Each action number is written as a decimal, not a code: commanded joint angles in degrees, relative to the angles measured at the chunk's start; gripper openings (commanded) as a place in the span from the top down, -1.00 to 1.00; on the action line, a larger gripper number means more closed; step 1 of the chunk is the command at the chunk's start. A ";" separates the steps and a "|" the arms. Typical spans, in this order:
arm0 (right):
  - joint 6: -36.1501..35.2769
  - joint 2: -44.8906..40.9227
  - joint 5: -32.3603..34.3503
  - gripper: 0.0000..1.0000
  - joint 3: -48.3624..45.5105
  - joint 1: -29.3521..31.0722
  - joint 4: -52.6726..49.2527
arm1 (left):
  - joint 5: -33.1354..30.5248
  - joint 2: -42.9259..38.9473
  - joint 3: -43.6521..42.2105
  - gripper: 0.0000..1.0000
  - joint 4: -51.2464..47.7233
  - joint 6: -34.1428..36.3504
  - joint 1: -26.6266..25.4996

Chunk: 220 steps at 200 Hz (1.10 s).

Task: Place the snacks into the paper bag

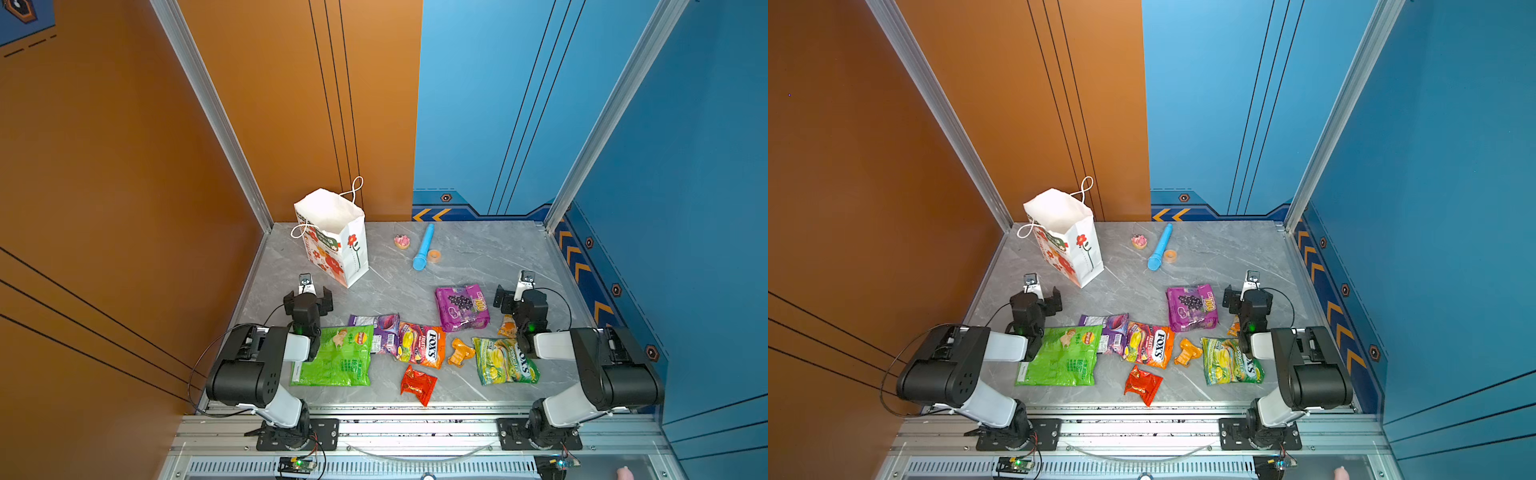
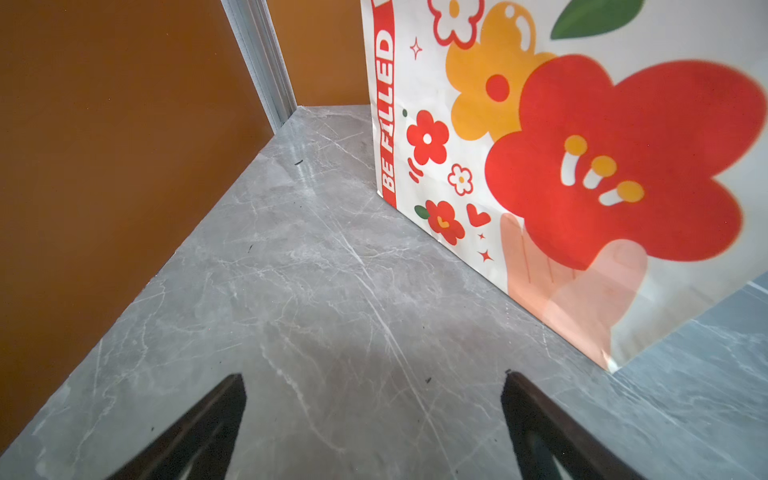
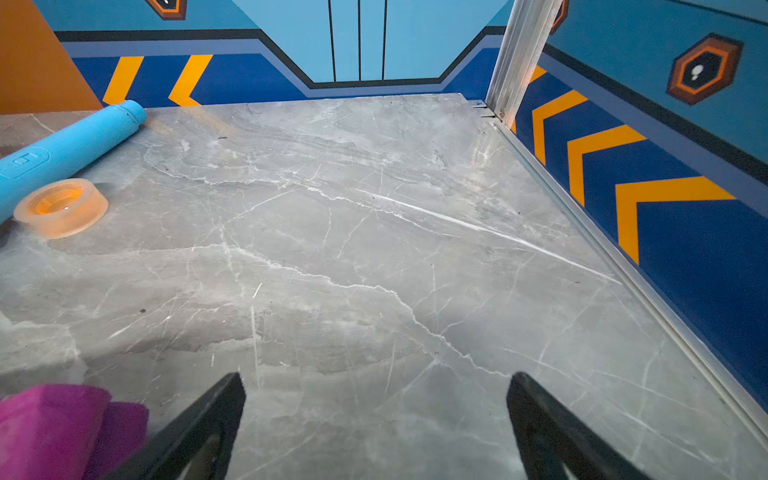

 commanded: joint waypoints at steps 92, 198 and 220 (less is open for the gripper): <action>0.79 -0.64 0.39 -0.99 0.45 -0.07 0.03 | 2.47 -0.11 1.04 -0.95 -0.34 0.27 0.47; 0.51 -0.64 1.14 -1.00 0.48 0.29 0.05 | 5.12 -0.53 -0.22 -0.95 1.21 3.11 -0.99; 0.45 -0.64 1.33 -0.99 0.39 0.46 0.23 | 5.36 -1.18 -3.05 -0.95 6.22 4.42 -2.01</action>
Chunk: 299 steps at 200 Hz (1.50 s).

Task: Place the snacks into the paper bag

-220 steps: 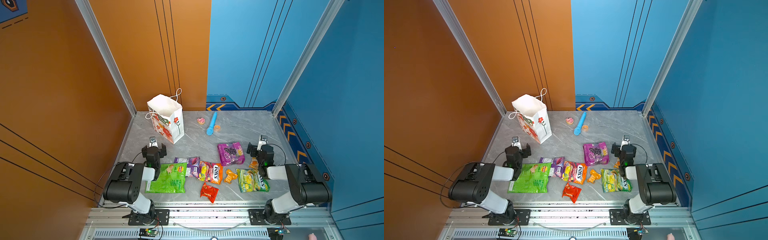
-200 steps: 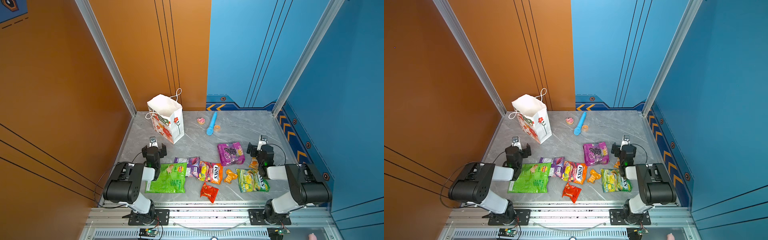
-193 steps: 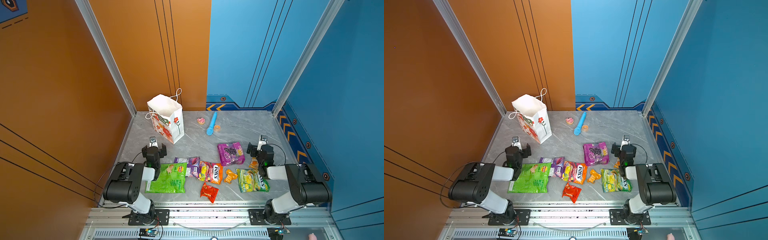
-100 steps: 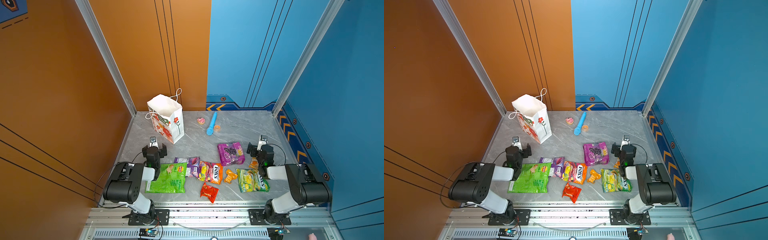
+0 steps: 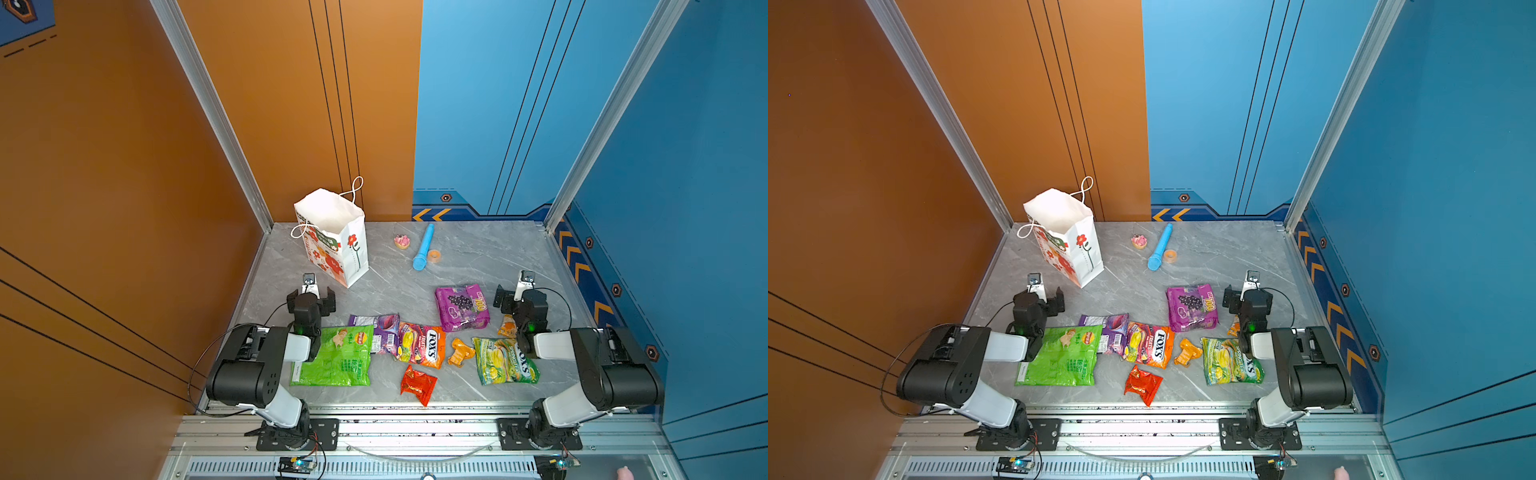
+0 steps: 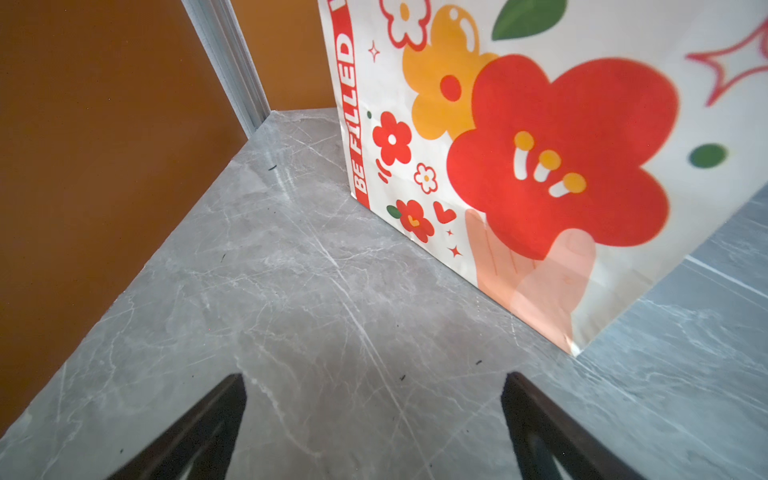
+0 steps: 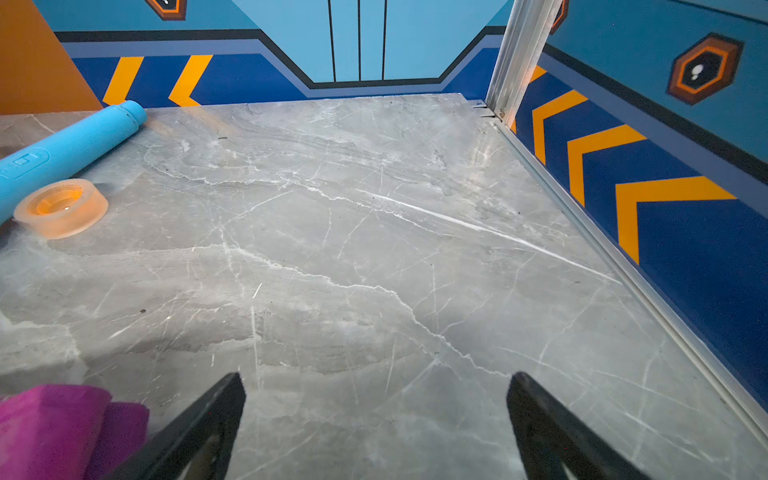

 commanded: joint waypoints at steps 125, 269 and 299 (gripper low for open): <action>-1.76 -14.67 8.10 -0.99 -1.12 6.31 -10.69 | -20.59 -40.14 -3.88 -0.95 -20.63 -9.58 -15.92; 29.15 -60.43 -11.95 -1.00 0.83 1.37 -53.89 | 14.23 -46.05 25.93 -0.95 -84.22 -48.41 0.17; 31.45 -58.36 -11.61 -1.00 -2.70 2.43 -50.23 | 14.54 -33.65 38.87 -0.95 -89.26 -49.31 -3.75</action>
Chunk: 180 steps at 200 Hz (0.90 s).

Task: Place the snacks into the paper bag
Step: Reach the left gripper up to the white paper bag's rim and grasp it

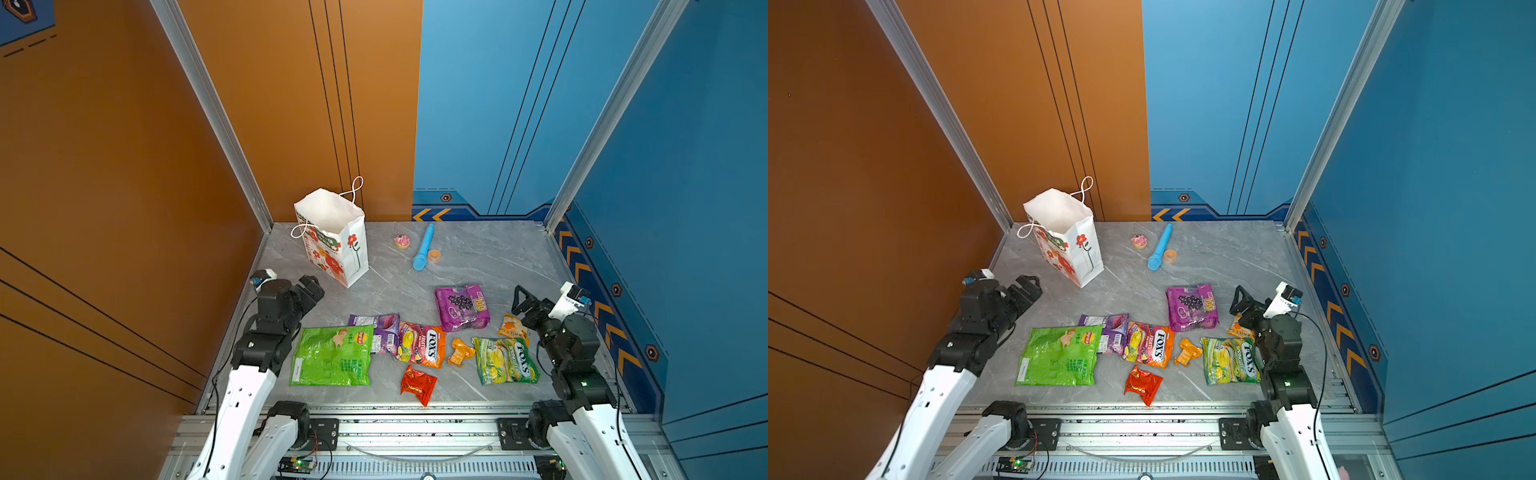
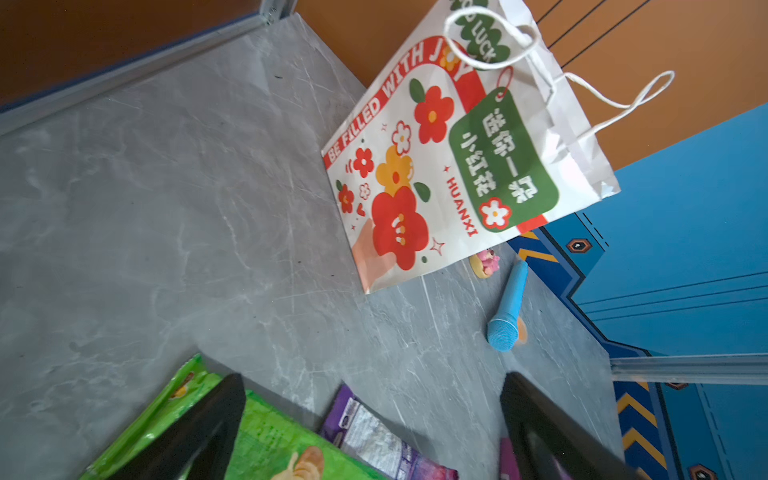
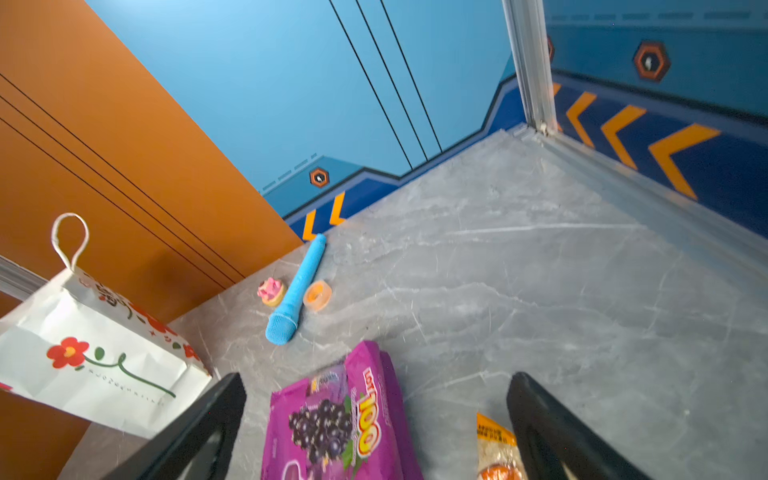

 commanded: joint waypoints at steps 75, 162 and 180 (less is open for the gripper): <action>4.48 -0.03 -2.10 -1.00 -2.71 2.73 0.98 | -3.91 30.48 36.29 -0.95 -13.95 -5.15 -4.69; 2.68 1.83 1.96 -1.00 -1.38 9.50 0.88 | -1.14 49.25 54.80 -0.84 -22.87 -6.27 0.47; 1.12 3.06 4.73 -1.00 -0.38 11.78 -0.25 | -0.06 51.51 56.30 -0.62 -23.89 -5.94 0.63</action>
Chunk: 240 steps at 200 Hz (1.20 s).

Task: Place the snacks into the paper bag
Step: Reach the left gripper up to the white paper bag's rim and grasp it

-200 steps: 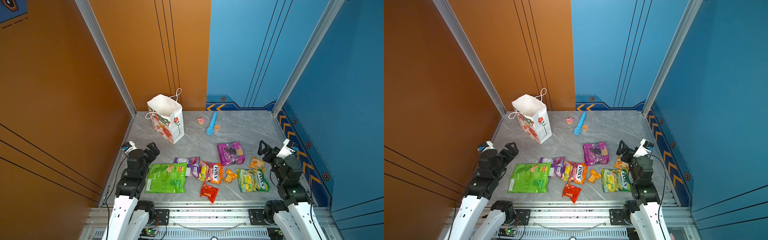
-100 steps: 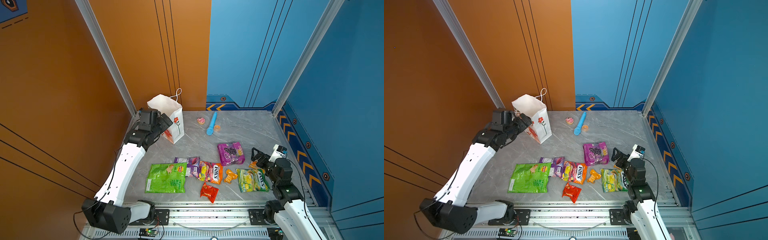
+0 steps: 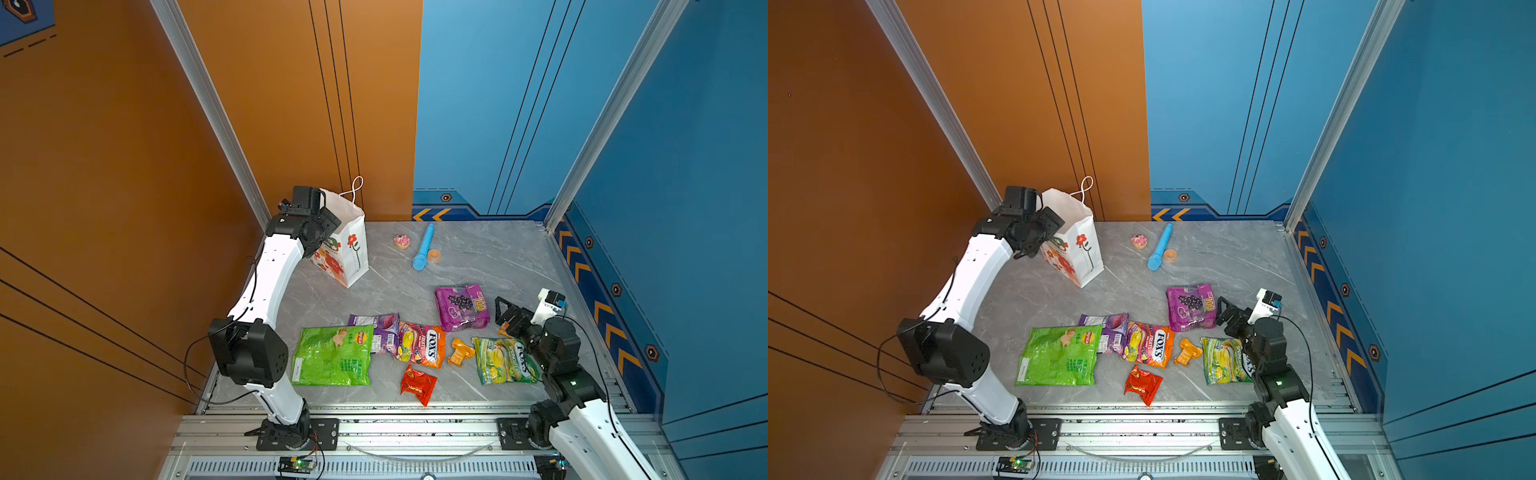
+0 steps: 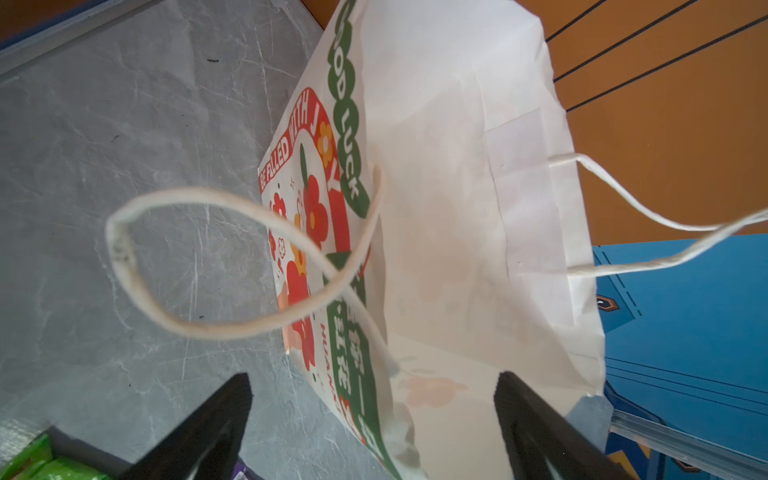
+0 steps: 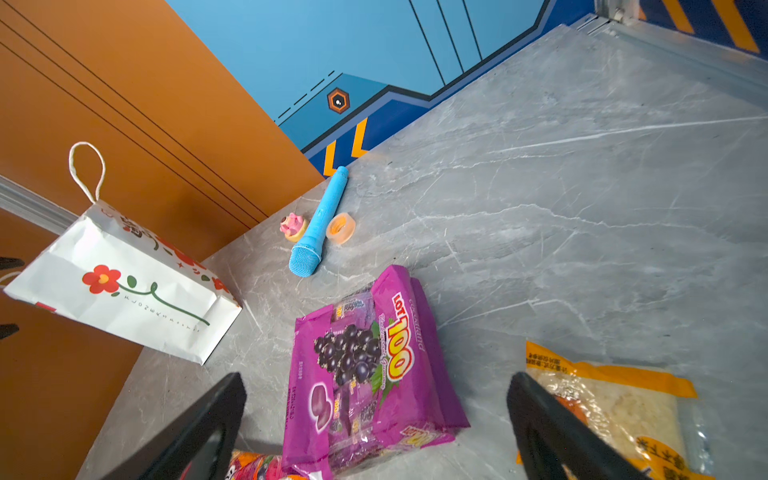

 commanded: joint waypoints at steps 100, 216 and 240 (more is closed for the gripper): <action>-7.76 8.20 17.01 -1.00 6.30 11.79 -4.72 | 2.00 2.63 1.41 0.39 -7.33 4.18 0.27; -8.01 8.40 18.16 -1.00 6.13 12.22 -4.71 | 4.35 -8.50 -1.02 0.99 -12.67 23.17 2.18; -8.19 8.70 17.83 -1.00 6.23 12.23 -4.63 | 0.21 -13.71 -4.22 0.99 -12.62 28.06 2.10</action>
